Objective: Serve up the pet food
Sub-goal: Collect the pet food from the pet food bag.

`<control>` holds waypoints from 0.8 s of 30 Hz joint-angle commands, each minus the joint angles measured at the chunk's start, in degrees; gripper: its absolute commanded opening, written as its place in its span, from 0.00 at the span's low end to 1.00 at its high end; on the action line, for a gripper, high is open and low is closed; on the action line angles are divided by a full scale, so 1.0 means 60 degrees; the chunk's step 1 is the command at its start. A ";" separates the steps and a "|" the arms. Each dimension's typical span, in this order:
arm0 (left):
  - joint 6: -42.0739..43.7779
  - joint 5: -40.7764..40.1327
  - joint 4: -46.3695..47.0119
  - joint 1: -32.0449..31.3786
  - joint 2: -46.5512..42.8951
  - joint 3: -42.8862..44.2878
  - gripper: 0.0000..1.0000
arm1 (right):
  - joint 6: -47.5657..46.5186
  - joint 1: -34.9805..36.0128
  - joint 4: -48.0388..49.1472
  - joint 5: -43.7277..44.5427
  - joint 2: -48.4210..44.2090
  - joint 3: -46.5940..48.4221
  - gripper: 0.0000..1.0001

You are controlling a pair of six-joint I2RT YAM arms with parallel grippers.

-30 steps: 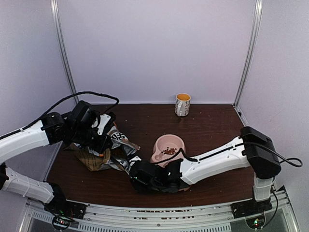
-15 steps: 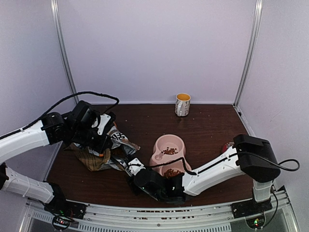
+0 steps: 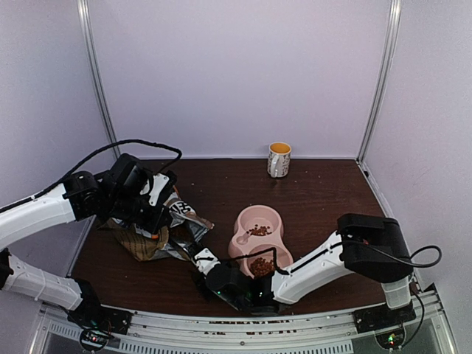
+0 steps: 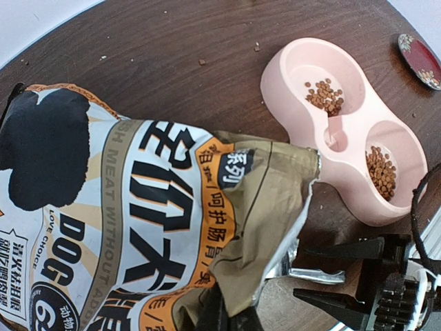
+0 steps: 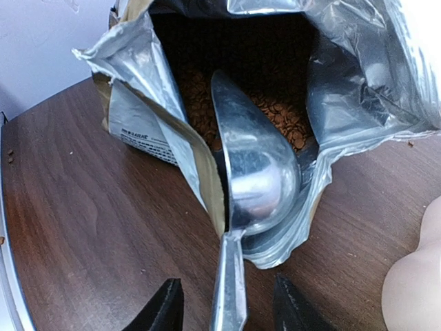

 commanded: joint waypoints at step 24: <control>-0.0110 -0.0744 0.0103 0.0089 0.0069 -0.0072 0.00 | -0.0182 -0.0358 0.1013 -0.0442 0.0407 0.0156 0.16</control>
